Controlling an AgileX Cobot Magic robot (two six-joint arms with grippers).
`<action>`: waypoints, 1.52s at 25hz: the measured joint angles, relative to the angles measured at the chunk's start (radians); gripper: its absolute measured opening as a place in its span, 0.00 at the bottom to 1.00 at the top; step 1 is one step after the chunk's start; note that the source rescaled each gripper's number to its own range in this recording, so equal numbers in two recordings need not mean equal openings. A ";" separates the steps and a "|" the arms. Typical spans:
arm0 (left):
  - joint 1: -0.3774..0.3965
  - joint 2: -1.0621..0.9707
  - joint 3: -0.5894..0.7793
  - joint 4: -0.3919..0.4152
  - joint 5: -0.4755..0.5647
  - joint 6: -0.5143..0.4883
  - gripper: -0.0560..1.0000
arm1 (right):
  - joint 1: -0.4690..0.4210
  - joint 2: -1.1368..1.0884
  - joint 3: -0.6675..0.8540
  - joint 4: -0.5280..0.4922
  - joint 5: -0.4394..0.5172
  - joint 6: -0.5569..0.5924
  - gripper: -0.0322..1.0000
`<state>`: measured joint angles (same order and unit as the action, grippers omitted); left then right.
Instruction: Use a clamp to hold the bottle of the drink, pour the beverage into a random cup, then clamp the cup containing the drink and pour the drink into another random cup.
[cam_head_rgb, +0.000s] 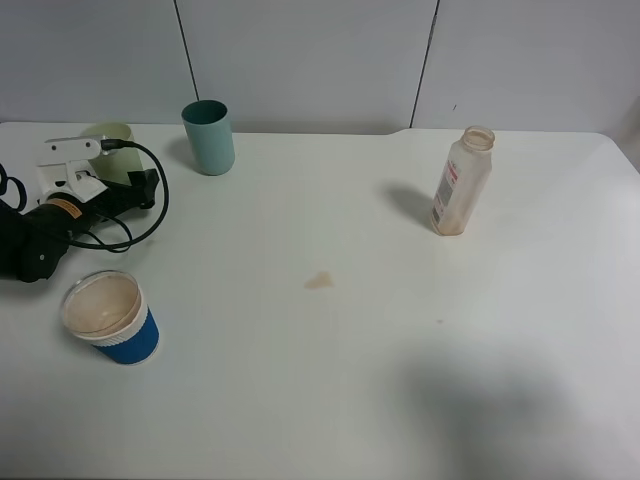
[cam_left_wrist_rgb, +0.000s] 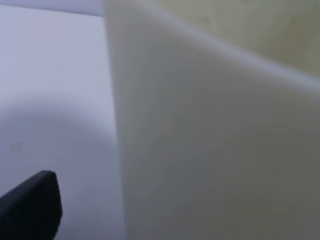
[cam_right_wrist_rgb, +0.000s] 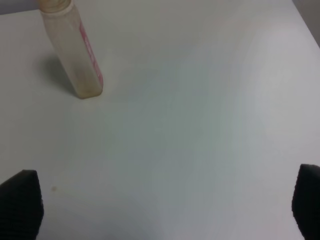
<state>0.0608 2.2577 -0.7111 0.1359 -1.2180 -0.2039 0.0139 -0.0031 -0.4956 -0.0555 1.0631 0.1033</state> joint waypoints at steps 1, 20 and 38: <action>0.000 0.000 0.000 -0.001 0.000 -0.001 0.98 | 0.000 0.000 0.000 0.000 0.000 0.000 1.00; 0.000 -0.142 0.002 0.018 0.000 -0.003 0.99 | 0.000 0.000 0.000 0.000 0.000 0.000 1.00; 0.017 -0.439 0.125 0.067 0.028 -0.095 0.99 | 0.000 0.000 0.000 0.000 0.000 0.000 1.00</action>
<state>0.0774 1.8191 -0.5864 0.2030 -1.1899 -0.2986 0.0139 -0.0031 -0.4956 -0.0555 1.0631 0.1033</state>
